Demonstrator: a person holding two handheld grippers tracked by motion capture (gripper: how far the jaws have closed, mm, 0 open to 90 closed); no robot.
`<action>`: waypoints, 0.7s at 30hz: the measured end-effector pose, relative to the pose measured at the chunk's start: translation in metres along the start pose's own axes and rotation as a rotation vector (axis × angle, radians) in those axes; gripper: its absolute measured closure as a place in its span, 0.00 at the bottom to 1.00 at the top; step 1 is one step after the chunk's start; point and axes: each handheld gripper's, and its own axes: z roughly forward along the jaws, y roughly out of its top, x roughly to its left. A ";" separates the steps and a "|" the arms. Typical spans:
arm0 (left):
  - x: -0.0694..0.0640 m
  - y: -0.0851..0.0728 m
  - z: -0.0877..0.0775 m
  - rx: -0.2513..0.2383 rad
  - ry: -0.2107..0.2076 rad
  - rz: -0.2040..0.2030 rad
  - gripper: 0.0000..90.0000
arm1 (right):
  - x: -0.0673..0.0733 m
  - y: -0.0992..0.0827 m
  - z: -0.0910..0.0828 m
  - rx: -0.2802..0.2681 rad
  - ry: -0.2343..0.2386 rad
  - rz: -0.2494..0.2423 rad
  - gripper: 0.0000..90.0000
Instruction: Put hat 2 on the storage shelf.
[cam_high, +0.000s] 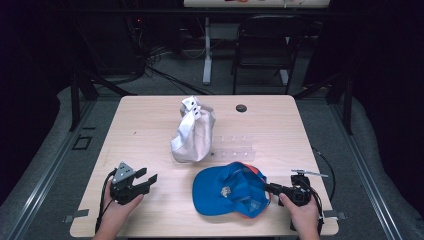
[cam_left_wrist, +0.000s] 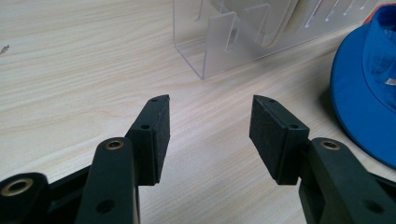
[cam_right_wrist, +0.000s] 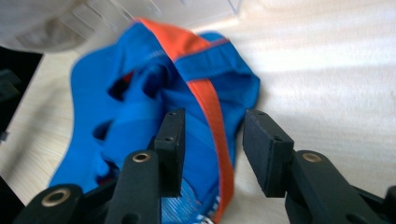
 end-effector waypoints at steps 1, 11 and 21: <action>0.000 0.000 0.000 0.001 -0.001 0.001 0.54 | -0.001 0.000 0.002 0.010 0.003 0.005 0.66; 0.000 0.000 0.000 -0.005 0.002 -0.001 0.54 | -0.007 0.001 0.012 0.082 0.067 0.049 0.68; 0.002 0.000 -0.002 -0.011 0.003 -0.004 0.54 | 0.001 0.009 0.004 0.094 0.263 0.136 0.75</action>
